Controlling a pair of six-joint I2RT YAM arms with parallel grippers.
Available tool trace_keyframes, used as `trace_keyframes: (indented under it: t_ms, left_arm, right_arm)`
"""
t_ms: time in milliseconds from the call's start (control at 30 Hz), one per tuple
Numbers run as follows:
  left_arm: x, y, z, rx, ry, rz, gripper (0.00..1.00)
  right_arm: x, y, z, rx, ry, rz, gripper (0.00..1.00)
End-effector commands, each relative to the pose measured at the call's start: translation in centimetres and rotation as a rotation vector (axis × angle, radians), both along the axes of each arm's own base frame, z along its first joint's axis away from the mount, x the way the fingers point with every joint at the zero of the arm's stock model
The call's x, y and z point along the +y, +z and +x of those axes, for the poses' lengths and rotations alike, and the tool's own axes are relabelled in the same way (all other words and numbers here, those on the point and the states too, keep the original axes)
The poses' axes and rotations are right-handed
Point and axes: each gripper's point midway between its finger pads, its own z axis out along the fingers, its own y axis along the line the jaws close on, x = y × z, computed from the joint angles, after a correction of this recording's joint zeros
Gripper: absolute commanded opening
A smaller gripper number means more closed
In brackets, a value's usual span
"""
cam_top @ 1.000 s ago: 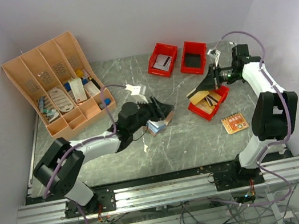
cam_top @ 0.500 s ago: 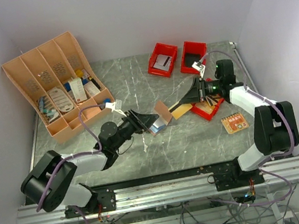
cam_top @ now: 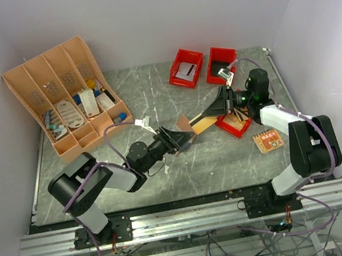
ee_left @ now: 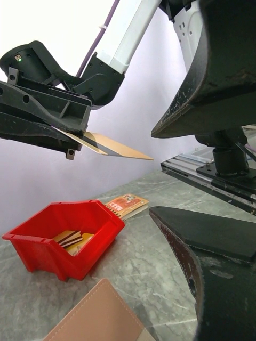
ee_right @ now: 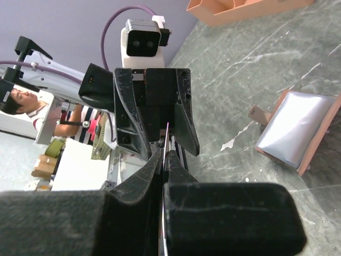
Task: Put the credit cards into the card holder
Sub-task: Pick up the credit card from the storage box.
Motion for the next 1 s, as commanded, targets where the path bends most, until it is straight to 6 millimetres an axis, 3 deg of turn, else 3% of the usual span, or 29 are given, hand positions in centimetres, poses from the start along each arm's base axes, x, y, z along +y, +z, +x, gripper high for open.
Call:
trace_keyframes:
  t_ms: [0,167,367,533,667,733,800,867,967]
  left_arm:
    - [-0.3,4.5,-0.2,-0.108,0.001,-0.159,0.66]
    - [-1.0,4.1,-0.3,-0.098,-0.017,-0.146,0.64]
    - [-1.6,3.6,0.0,-0.086,-0.030,-0.165,0.53]
    - [-2.4,3.4,0.2,-0.104,-0.051,-0.172,0.34]
    - [-2.4,3.0,0.0,-0.134,-0.064,-0.137,0.07]
    - [-2.1,2.6,-0.1,-0.154,-0.068,-0.105,0.07]
    - [-1.5,2.0,-0.3,-0.181,-0.081,-0.062,0.07]
    - [-0.6,1.2,-0.4,-0.199,-0.100,-0.012,0.07]
    - [0.7,-0.6,-1.1,-0.216,-0.191,0.085,0.07]
  right_arm:
    - [0.4,0.6,-0.5,-0.034,0.020,0.004,0.00]
    - [0.8,0.5,-0.7,-0.039,0.036,-0.001,0.00]
    - [1.2,0.4,-1.0,-0.041,0.053,-0.004,0.00]
    - [1.5,0.3,-1.2,-0.054,0.065,-0.015,0.00]
    - [1.5,0.0,-1.4,-0.074,0.079,-0.027,0.00]
    - [1.5,0.0,-1.5,-0.099,0.089,-0.033,0.08]
    - [1.3,-0.2,-1.4,-0.137,0.091,-0.058,0.25]
    - [0.9,-0.5,-0.5,-0.236,0.077,-0.139,0.42]
    - [-0.2,-0.7,0.4,-0.349,0.083,-0.294,0.56]
